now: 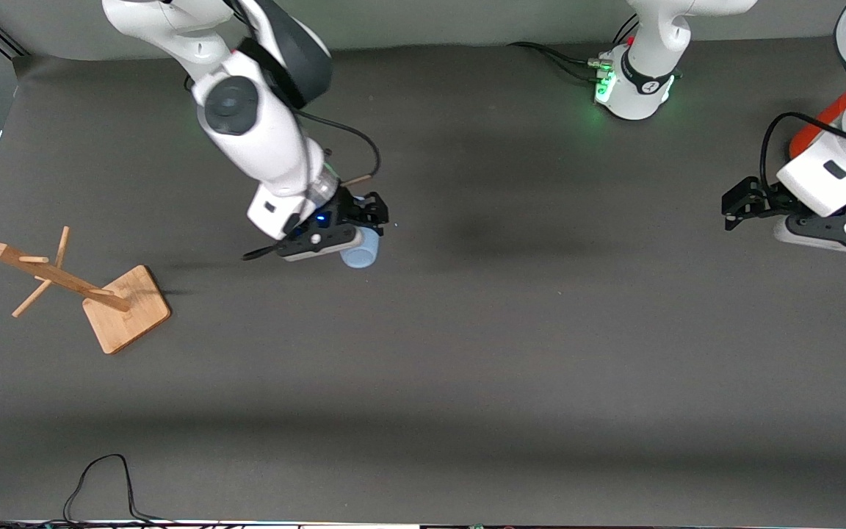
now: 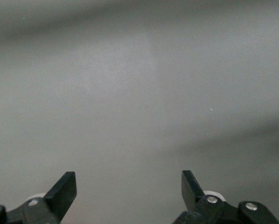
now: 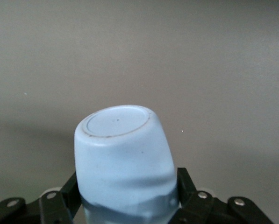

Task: Rotate and upright cup with both arms
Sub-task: 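Lower the cup onto its side and open the right gripper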

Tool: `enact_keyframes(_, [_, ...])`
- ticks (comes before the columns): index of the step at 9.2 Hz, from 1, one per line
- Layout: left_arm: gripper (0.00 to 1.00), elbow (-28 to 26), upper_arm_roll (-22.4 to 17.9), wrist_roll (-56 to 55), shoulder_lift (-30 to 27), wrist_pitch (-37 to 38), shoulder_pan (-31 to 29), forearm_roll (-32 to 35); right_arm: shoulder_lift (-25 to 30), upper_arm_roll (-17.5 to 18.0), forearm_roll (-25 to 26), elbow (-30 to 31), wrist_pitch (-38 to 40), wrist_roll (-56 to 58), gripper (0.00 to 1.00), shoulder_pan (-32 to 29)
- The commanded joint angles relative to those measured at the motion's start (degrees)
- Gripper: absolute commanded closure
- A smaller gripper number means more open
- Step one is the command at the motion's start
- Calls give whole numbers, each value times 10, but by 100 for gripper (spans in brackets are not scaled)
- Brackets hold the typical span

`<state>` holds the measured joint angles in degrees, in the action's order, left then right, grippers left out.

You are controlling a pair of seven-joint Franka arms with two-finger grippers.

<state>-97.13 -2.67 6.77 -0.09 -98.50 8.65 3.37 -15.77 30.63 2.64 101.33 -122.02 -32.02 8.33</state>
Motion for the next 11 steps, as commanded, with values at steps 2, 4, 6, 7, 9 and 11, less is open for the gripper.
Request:
enact_keyframes(2, [0, 19, -5, 4, 9, 17, 7, -2, -61, 58, 187, -4, -30, -40, 48, 1])
enact_keyframes(4, [0, 18, -5, 5, 10, 19, 7, -3, -103, 98, 262, -4, -43, -45, 48, 16])
enact_keyframes(6, [0, 18, -5, 5, 11, 19, 7, -3, -150, 125, 288, -4, -43, -70, 48, 42])
enact_keyframes(7, [0, 18, -5, 5, 12, 18, 6, -3, -164, 130, 304, -3, -43, -71, 48, 51])
enact_keyframes(9, [0, 19, -5, 5, 12, 18, 7, -3, -213, 147, 388, -4, -43, -71, 43, 64])
enact_keyframes(11, [0, 19, -5, 5, 13, 18, 6, -3, -268, 158, 480, -5, -43, -100, 0, 91])
